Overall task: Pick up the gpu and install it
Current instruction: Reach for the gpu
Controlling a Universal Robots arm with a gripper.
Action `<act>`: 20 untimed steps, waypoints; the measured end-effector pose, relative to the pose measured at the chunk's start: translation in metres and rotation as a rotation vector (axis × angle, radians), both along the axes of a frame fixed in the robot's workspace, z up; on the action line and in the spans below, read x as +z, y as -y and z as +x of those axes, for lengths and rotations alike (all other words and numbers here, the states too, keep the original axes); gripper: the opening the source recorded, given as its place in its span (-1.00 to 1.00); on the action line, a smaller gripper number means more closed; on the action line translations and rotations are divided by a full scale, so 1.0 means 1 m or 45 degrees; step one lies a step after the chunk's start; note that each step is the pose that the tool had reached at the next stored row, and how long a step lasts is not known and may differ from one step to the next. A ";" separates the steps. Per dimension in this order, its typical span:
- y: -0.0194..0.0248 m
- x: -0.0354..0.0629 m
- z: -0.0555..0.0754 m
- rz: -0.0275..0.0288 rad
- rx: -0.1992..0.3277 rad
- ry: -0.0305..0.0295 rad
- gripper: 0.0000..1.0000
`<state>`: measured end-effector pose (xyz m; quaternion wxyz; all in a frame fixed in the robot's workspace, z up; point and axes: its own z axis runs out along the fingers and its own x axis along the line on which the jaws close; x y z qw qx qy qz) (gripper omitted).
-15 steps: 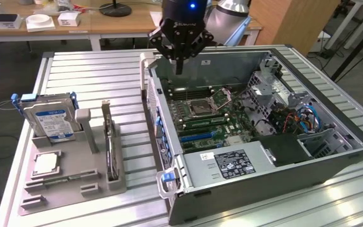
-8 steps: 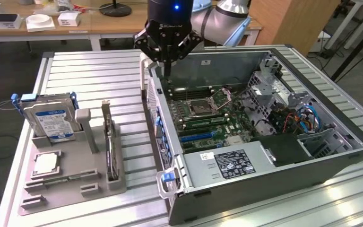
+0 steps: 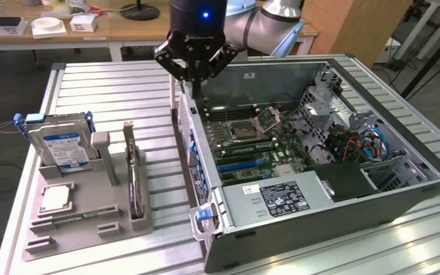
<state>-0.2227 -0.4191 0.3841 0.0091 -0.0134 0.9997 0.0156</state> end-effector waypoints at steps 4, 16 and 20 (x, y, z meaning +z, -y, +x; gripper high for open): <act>0.0008 -0.0037 -0.012 0.0000 0.007 -0.0001 -0.79; 0.0179 -0.0106 -0.038 0.0001 0.018 0.0007 -0.79; 0.0283 -0.0121 -0.043 0.0022 0.018 0.0037 -0.79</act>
